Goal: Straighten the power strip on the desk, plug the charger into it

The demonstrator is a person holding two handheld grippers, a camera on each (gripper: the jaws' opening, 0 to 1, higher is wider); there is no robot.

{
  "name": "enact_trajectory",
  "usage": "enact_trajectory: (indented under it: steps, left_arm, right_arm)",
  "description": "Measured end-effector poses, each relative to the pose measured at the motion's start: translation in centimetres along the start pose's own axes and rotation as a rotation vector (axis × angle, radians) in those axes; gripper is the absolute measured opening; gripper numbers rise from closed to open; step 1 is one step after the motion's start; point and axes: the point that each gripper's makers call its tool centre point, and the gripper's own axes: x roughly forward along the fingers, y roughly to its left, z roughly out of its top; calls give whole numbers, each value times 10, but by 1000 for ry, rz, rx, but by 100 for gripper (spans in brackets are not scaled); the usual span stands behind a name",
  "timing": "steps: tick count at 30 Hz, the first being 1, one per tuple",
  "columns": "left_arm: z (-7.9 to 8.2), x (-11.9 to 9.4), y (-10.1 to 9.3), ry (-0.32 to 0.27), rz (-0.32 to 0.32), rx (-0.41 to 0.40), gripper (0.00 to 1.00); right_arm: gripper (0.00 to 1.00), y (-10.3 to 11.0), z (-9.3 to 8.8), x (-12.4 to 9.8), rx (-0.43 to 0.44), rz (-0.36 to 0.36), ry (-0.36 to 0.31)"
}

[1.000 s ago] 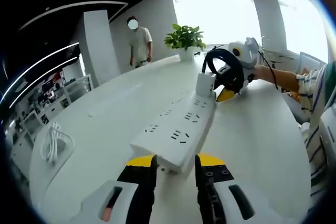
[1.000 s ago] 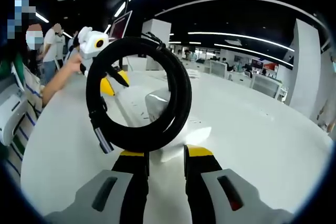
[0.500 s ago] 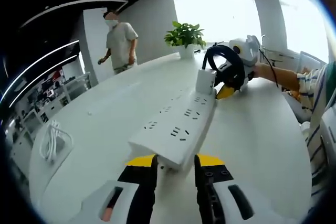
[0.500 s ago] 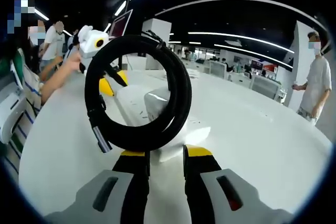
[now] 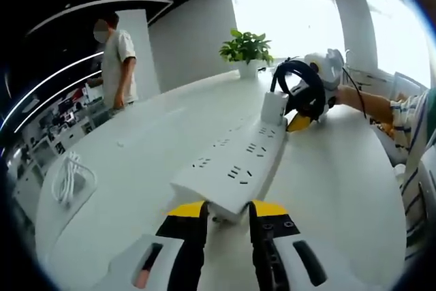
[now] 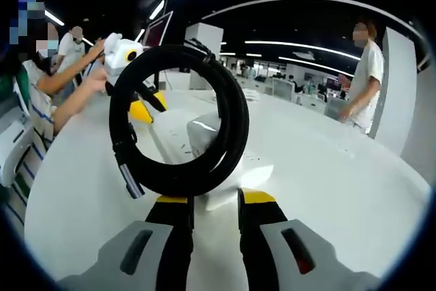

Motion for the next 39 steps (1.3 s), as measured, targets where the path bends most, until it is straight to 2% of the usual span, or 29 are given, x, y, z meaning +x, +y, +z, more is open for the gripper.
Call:
enact_trajectory:
  steps: [25, 39]
  left_arm:
    - [1, 6, 5, -35, 15, -62, 25]
    - [4, 11, 18, -62, 53, -115, 26]
  right_arm:
    - [25, -11, 0, 9, 37, 12, 38]
    - [25, -19, 1, 18, 62, 4, 52]
